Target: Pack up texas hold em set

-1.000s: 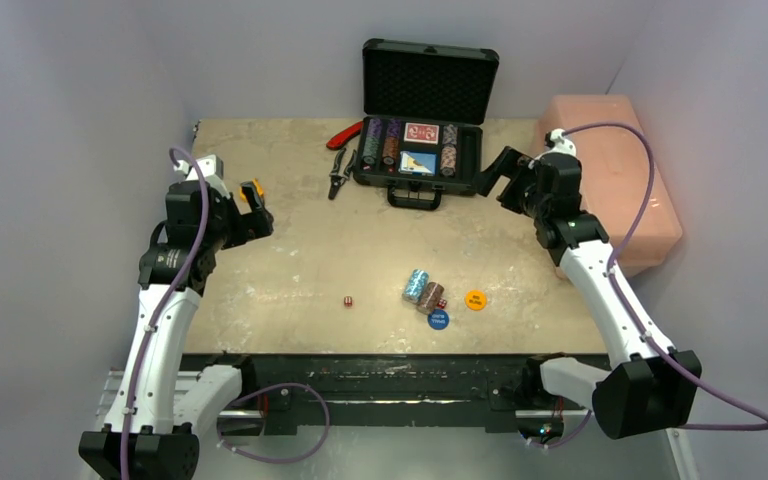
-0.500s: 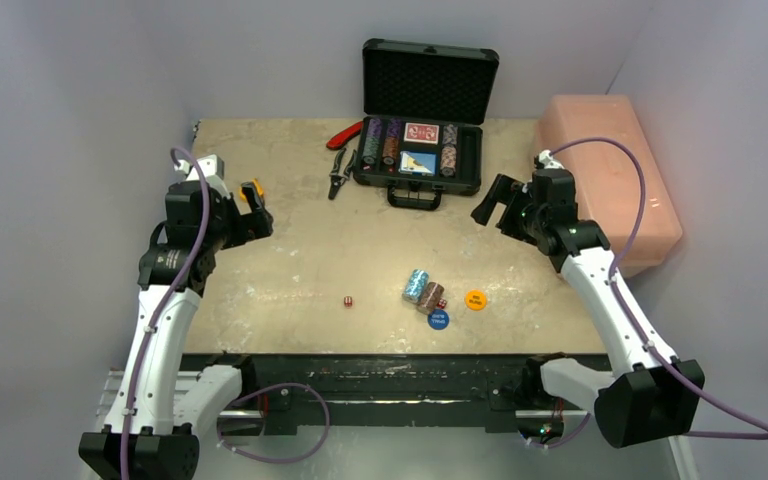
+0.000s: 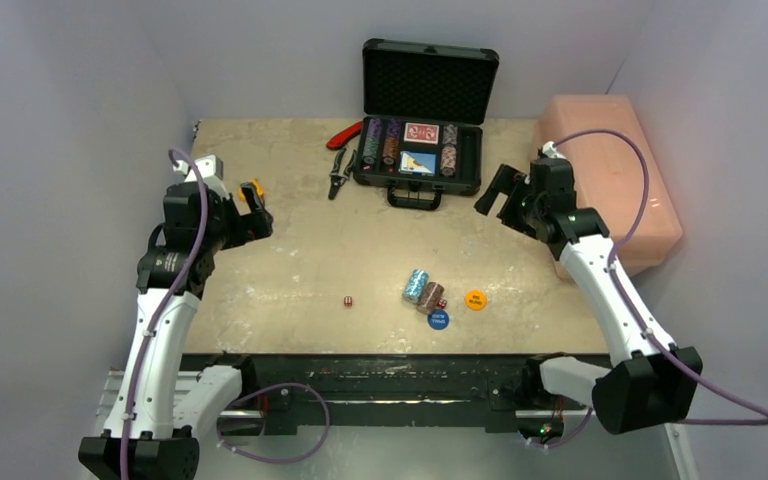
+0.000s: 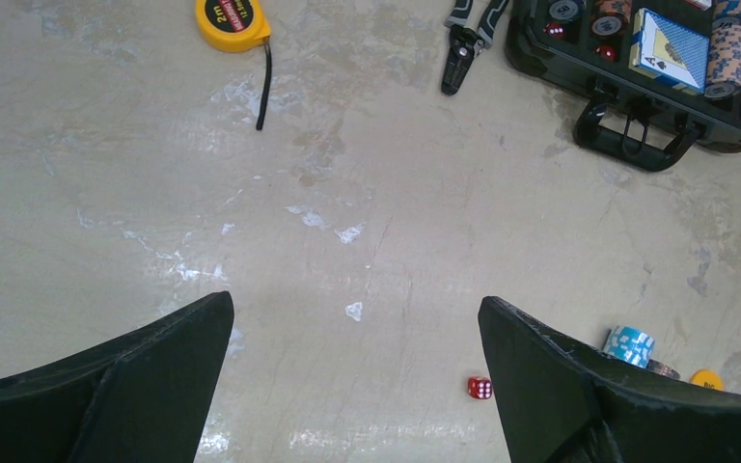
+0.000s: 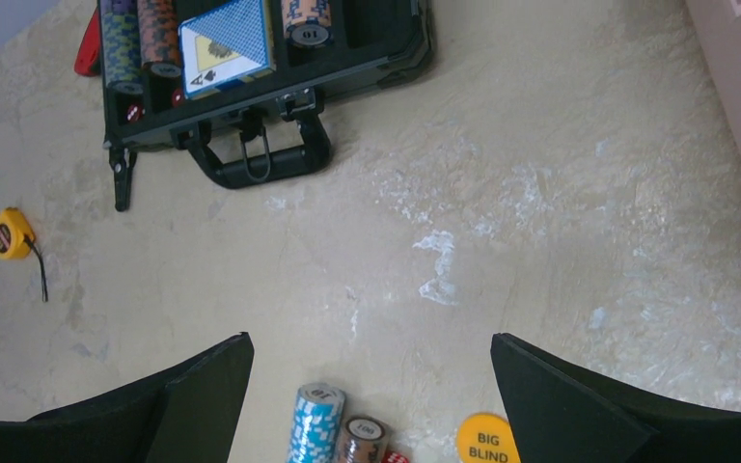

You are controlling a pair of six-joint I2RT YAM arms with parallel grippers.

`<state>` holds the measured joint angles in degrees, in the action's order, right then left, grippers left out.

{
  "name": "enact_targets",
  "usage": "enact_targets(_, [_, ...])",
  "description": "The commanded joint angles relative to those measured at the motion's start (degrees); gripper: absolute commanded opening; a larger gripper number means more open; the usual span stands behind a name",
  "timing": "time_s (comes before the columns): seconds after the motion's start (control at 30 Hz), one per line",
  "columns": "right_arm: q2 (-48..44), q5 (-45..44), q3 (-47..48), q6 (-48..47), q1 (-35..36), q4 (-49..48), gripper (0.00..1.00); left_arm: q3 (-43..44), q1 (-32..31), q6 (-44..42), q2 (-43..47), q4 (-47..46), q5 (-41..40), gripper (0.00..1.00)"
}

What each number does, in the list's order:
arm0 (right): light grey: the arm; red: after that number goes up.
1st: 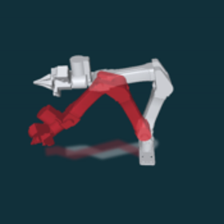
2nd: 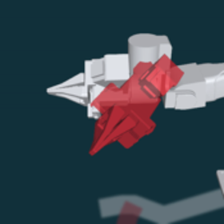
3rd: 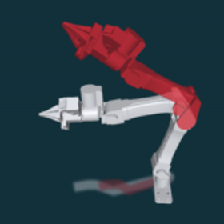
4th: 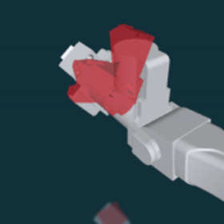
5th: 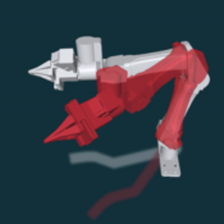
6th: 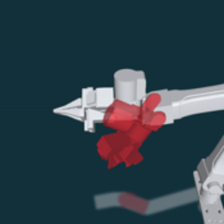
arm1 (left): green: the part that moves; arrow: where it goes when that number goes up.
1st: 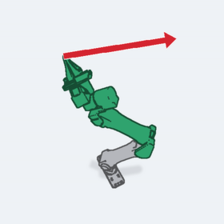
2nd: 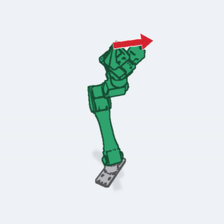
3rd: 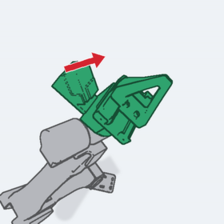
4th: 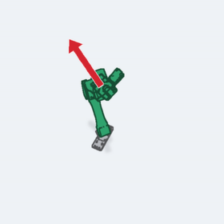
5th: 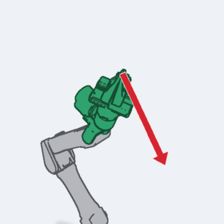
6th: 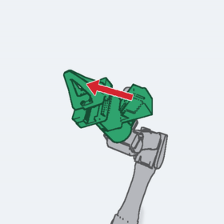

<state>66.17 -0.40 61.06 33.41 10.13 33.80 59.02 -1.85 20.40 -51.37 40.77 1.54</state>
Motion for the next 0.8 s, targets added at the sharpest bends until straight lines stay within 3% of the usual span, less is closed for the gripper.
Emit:
enact_targets(0.0, [6.4, -4.7, 6.2, 3.8, 0.1, -2.6, 0.99, 1.8, 0.3, -0.3, 1.7, -1.8, -0.4, 0.99])
enact_targets(0.47, [33.1, -8.7, 26.9, 6.4, 0.1, 0.6, 0.99, 2.4, 0.2, -0.3, 0.3, -1.1, 0.2, 0.99])
enact_targets(0.6, [34.6, -10.2, 27.9, 6.5, 0.2, 3.7, 0.99, 2.9, 0.3, -0.5, -0.3, -1.1, 0.6, 0.99])
enact_targets(0.77, [28.7, -11.3, 18.8, 8.5, 0.3, 1.6, 0.99, 3.1, 0.2, -0.6, -1.1, -0.9, 2.1, 0.99])
